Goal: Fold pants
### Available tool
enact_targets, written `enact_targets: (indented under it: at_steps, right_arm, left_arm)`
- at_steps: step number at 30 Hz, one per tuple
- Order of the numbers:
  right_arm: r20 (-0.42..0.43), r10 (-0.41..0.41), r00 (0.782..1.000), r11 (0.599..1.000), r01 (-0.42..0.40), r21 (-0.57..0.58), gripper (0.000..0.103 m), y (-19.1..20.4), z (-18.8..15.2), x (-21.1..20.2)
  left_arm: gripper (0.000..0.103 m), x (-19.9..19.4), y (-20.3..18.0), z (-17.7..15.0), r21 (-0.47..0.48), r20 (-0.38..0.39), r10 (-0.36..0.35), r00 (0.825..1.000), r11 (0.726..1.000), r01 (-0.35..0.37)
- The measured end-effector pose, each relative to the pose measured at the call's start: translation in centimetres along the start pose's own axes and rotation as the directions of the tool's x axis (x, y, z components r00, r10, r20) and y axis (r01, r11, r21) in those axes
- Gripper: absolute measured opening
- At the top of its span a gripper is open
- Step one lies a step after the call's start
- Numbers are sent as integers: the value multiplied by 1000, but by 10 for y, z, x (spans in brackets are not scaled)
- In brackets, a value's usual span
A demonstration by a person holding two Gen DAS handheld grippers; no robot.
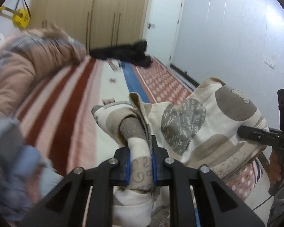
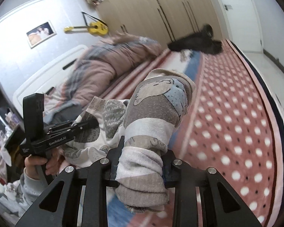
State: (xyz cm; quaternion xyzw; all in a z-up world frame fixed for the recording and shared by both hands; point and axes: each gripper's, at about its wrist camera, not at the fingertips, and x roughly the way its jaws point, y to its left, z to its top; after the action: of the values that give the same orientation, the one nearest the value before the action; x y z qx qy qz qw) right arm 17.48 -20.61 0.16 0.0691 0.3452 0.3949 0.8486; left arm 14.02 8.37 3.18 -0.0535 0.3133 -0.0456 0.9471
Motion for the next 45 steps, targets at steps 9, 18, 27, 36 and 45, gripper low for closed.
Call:
enact_targets:
  at_steps: [9, 18, 27, 36, 45]
  right_arm:
    - [60, 103, 993, 987, -95, -127, 23, 110, 70, 13]
    - [6, 225, 974, 957, -220, -190, 23, 217, 107, 88]
    - [-103, 336, 936, 922, -349, -167, 23, 299, 115, 187]
    - [-256, 321, 912, 922, -363, -138, 23, 329, 81, 274]
    - [-293, 288, 912, 944, -321, -71, 23, 295, 55, 291]
  left_arm:
    - [13, -111, 71, 57, -20, 145, 156, 977, 988, -155]
    - [13, -173, 178, 67, -116, 154, 301, 941, 951, -285]
    - [13, -200, 294, 60, -196, 75, 414, 907, 898, -393]
    - [13, -140, 382, 2, -264, -103, 418, 902, 863, -430]
    - [23, -113, 402, -38, -289, -152, 399, 904, 857, -427]
